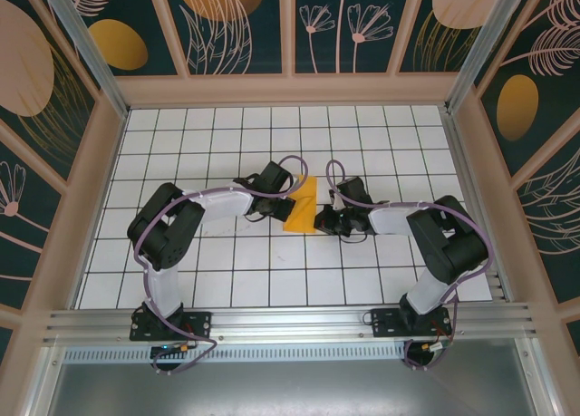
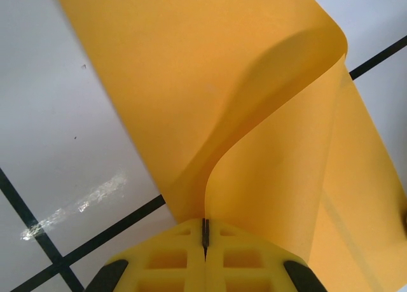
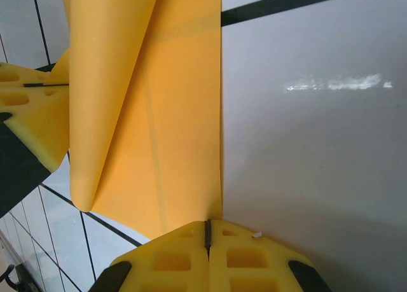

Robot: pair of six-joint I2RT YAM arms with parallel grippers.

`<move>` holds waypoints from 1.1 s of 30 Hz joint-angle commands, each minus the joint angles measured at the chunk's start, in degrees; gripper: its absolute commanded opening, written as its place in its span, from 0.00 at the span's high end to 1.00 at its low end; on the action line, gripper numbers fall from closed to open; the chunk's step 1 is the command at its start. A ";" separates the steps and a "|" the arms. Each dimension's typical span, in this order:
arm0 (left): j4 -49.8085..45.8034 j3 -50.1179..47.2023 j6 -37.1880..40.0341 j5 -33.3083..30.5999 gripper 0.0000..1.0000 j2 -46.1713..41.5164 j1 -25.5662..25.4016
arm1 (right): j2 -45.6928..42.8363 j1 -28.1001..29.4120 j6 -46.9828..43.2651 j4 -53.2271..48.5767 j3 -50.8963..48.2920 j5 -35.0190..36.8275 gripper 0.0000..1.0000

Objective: Fold a paper plane with a square sheet of paper (fold left side to right side)
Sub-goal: Fold the triangle a second time at the center of the table.

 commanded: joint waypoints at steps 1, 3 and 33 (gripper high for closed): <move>-0.47 0.98 0.56 0.54 1.00 1.42 0.53 | 3.63 1.03 -1.09 -3.98 -1.35 2.73 0.99; -0.08 0.58 0.47 1.48 1.00 1.65 0.54 | 3.10 1.03 -1.11 -3.19 -1.41 2.41 0.98; 0.34 -1.01 0.01 2.61 1.00 1.66 0.53 | 6.70 -1.07 5.82 12.75 10.80 -7.44 0.97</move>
